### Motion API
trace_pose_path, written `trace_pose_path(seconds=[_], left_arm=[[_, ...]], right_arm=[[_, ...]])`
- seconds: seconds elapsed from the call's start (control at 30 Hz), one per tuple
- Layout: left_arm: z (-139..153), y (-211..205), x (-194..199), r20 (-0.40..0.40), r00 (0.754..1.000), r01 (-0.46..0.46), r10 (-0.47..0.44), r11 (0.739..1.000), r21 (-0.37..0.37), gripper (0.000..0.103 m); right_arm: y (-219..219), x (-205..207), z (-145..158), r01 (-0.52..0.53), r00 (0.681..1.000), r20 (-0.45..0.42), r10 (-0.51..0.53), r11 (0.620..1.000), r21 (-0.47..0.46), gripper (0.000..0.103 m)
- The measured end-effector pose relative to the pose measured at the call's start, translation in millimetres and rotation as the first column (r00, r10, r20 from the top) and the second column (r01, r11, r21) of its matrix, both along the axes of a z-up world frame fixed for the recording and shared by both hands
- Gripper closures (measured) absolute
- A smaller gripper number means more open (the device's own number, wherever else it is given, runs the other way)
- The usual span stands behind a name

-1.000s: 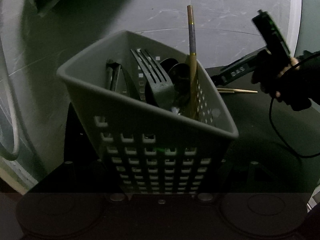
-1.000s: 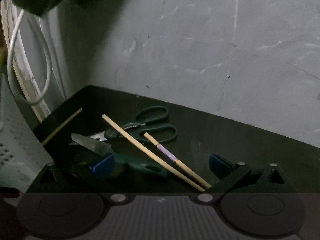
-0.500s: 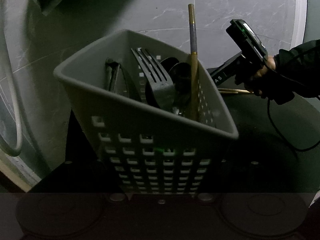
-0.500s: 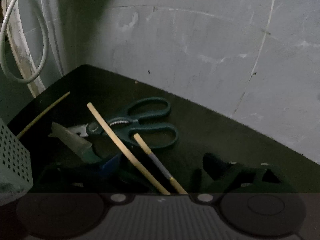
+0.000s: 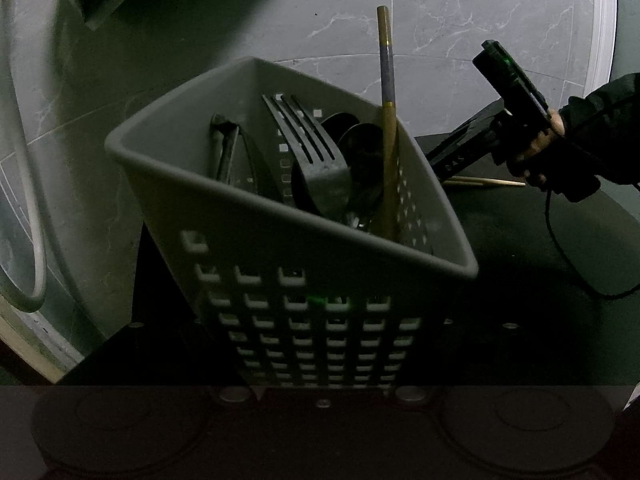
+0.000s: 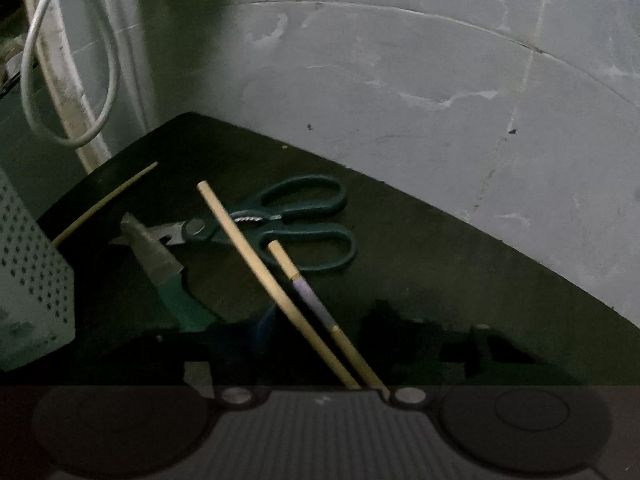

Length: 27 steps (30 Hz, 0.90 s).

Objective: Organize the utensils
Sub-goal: 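Move the right gripper down to the remaining bamboo chopsticks and grasp two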

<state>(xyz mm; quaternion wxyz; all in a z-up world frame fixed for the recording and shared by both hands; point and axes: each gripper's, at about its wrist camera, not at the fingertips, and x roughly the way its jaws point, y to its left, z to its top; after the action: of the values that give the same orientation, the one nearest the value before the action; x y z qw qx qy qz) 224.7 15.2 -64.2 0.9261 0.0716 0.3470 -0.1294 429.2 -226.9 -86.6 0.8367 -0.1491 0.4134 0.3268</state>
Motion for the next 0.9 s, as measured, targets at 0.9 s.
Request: trace_pose_path(seconds=[0.9], left_arm=[[-2.4,2.7,1.0,0.004,1.0,0.002,-0.002,1.0,-0.003,0.026]], right_arm=[[39.2,12.5,12.4,-0.084,0.992,-0.098,0.075,0.992,-0.093,0.075]])
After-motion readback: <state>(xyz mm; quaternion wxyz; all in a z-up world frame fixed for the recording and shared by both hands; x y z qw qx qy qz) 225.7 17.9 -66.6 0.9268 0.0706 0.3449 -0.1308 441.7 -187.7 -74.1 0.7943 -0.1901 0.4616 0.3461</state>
